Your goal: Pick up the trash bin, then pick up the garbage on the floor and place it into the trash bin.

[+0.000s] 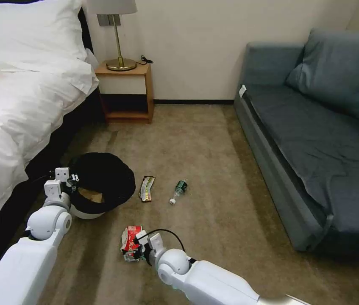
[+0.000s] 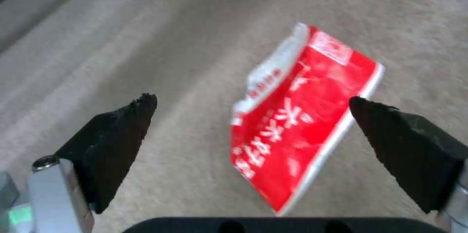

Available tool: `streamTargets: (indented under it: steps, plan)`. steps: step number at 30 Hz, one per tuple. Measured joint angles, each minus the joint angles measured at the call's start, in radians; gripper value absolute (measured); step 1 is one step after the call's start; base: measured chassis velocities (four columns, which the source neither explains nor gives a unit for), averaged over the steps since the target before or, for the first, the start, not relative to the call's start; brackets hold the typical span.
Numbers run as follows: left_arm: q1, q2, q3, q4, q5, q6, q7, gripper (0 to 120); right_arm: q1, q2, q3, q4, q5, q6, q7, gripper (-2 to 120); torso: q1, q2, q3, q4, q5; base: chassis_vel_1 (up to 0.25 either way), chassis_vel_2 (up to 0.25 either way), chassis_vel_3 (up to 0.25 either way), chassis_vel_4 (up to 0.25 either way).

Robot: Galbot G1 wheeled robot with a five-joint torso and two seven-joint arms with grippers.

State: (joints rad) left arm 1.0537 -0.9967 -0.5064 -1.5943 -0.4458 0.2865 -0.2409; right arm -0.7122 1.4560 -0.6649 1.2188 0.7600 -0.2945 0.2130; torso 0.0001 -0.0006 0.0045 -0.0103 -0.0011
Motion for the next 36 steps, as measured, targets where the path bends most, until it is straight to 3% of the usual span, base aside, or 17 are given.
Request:
streamTargets:
  steps: [13, 36]
  plan:
    - [-0.006, 0.007, -0.001, -0.002, -0.006, -0.003, 0.005, 5, 0.036, 0.075, -0.034, -0.092, 0.030, 0.019, -0.031, 100, 0.000, 0.000, 0.000, -0.0001, 0.0003, 0.000, 0.000, 0.000, 0.000]
    - [0.005, 0.005, -0.003, -0.011, -0.004, -0.012, 0.009, 5, 0.038, 0.152, -0.026, -0.281, -0.040, 0.112, -0.109, 100, 0.000, 0.000, 0.000, 0.0000, 0.0001, 0.000, 0.000, 0.000, 0.000]
